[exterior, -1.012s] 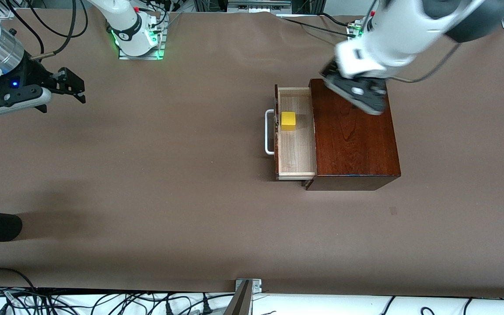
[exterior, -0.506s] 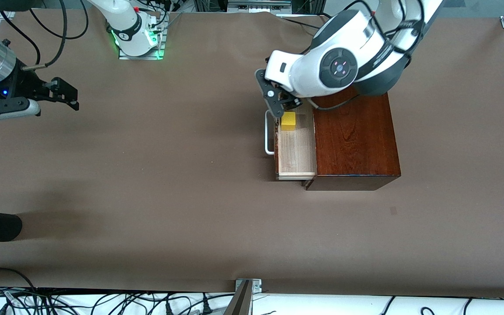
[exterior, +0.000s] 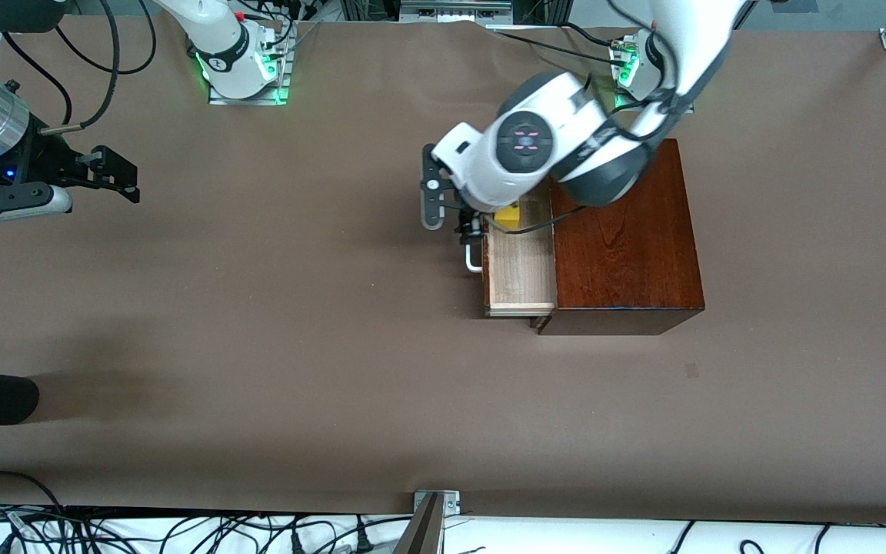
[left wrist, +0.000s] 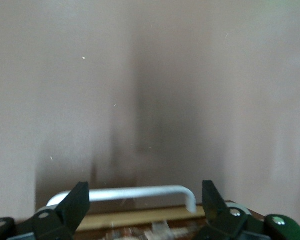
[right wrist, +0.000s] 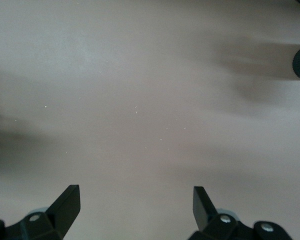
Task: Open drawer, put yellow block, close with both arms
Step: 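Push the drawer front shut with the left gripper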
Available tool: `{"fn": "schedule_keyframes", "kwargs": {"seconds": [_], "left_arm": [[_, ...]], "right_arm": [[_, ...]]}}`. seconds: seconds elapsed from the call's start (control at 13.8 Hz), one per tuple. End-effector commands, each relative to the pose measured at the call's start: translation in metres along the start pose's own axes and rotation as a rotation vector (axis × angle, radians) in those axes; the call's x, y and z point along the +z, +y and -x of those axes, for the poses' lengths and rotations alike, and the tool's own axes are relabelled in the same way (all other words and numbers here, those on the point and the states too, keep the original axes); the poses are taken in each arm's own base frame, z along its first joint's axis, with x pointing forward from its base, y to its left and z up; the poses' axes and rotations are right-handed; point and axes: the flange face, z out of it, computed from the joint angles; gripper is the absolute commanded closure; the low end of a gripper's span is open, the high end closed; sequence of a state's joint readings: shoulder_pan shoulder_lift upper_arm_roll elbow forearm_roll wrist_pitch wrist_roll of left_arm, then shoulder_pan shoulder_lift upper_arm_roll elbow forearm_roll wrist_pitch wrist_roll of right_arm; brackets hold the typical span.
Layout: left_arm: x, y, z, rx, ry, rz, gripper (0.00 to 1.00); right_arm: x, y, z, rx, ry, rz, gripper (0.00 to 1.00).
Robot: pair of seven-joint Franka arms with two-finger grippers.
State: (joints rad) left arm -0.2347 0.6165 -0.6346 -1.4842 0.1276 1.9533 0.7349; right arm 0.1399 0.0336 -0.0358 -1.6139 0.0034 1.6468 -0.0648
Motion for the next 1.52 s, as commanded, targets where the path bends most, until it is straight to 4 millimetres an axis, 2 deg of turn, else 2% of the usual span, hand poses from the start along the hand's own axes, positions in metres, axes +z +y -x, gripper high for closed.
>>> {"fn": "schedule_keyframes", "kwargs": {"seconds": [0.0, 0.14, 0.29, 0.43, 0.51, 1.45], "left_arm": [[0.035, -0.003, -0.017, 0.083, -0.043, -0.026, 0.00], [0.057, -0.005, -0.016, 0.081, -0.052, 0.009, 0.00], [0.060, 0.001, -0.019, 0.081, -0.062, 0.017, 0.00], [0.073, 0.003, -0.008, 0.049, -0.106, 0.055, 0.00], [0.075, 0.001, 0.005, 0.025, -0.154, 0.091, 0.00], [0.055, -0.032, 0.092, -0.105, -0.308, 0.225, 0.00]], "right_arm": [[-0.002, 0.005, -0.003, 0.019, -0.002, -0.001, 0.00], [-0.001, 0.010, -0.003, 0.028, -0.002, -0.002, 0.00], [-0.001, 0.011, -0.003, 0.029, 0.001, -0.002, 0.00], [-0.002, 0.010, -0.004, 0.028, 0.007, -0.002, 0.00], [-0.003, 0.009, -0.004, 0.026, 0.010, -0.001, 0.00], [-0.001, 0.010, -0.003, 0.025, 0.002, -0.010, 0.00]]}}
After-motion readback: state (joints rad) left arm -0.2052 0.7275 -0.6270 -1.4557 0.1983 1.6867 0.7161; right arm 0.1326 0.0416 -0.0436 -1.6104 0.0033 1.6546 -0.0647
